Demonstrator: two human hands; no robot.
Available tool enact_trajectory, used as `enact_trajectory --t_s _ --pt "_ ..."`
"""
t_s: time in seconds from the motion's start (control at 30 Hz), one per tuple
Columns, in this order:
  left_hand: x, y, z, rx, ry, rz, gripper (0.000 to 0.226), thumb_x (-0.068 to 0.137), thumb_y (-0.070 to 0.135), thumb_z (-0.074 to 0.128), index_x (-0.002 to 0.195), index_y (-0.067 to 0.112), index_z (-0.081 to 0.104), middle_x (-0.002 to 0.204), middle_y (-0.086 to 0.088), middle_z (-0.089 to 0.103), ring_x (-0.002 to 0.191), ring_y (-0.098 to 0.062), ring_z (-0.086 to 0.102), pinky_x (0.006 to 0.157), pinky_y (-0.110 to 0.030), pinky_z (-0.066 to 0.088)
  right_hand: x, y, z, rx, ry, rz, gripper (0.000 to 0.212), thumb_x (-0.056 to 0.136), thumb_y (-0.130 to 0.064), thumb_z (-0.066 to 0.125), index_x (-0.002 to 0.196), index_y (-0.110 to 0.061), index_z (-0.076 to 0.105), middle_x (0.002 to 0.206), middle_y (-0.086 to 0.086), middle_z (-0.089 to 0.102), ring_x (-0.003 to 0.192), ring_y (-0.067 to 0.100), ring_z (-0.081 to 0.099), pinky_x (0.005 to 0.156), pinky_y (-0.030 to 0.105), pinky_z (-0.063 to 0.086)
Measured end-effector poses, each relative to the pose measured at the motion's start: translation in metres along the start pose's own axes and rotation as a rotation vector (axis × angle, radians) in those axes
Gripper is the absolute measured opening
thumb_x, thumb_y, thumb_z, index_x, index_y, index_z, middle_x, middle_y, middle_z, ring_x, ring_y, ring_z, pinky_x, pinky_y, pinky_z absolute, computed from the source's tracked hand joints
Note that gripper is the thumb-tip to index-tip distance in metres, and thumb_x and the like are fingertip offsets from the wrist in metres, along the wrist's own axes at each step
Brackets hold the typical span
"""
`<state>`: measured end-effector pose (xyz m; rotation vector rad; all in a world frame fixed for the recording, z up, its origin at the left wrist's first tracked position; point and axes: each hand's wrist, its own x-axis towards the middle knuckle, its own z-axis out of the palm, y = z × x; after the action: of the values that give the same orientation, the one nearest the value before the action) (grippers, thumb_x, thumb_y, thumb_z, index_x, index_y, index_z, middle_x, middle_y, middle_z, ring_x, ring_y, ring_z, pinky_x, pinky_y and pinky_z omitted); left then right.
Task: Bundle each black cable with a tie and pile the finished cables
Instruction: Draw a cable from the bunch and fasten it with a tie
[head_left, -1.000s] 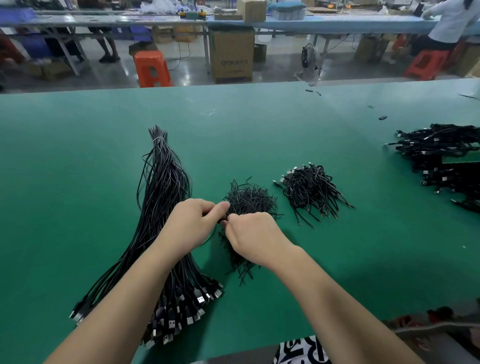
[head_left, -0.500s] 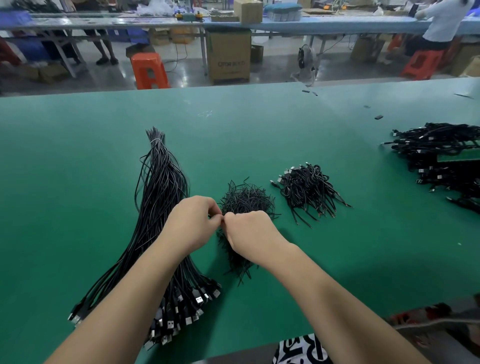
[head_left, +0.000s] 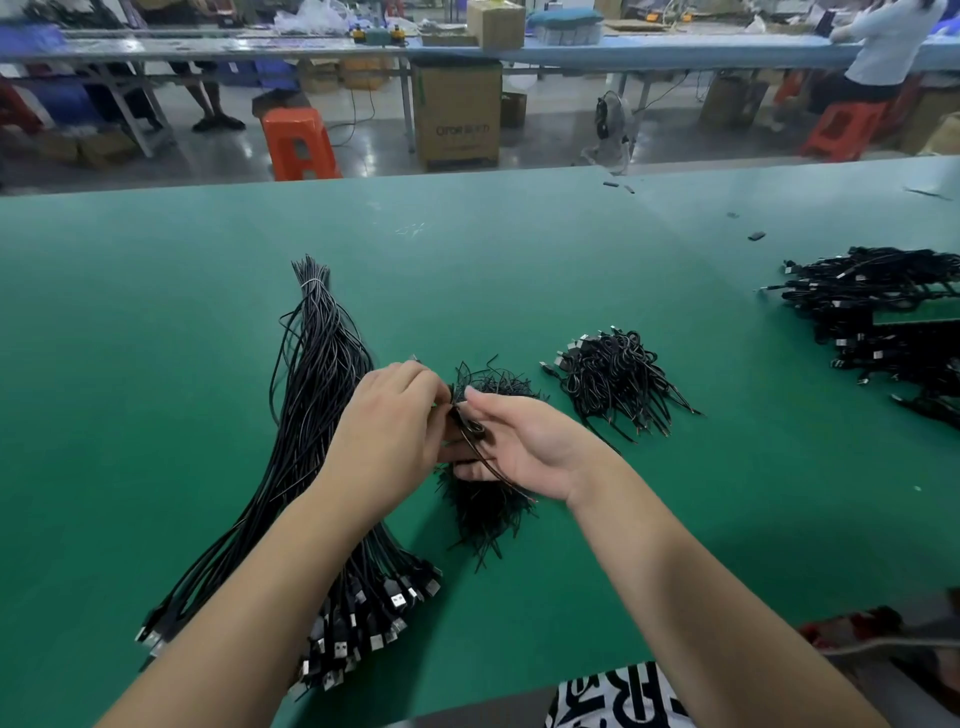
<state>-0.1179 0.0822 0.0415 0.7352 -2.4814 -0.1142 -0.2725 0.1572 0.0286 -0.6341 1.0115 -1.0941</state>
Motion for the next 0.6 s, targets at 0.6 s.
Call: enact_trajectory --t_s 0.6 --pt "-0.004 -0.004 0.003 0.208 0.071 0.227 0.018 0.095 0.017 0.053 0.081 0.008 0.061 0.076 -0.006 0.057 0.071 -0.031 0.055 0.066 -0.042 0.046 0.010 0.013 0.002 0.031 0.253 -0.125 0.017 0.097 -0.018 0.066 0.086 -0.010 0.075 0.078 0.007 0.070 0.071 0.016 0.068 0.063 0.032 0.058"
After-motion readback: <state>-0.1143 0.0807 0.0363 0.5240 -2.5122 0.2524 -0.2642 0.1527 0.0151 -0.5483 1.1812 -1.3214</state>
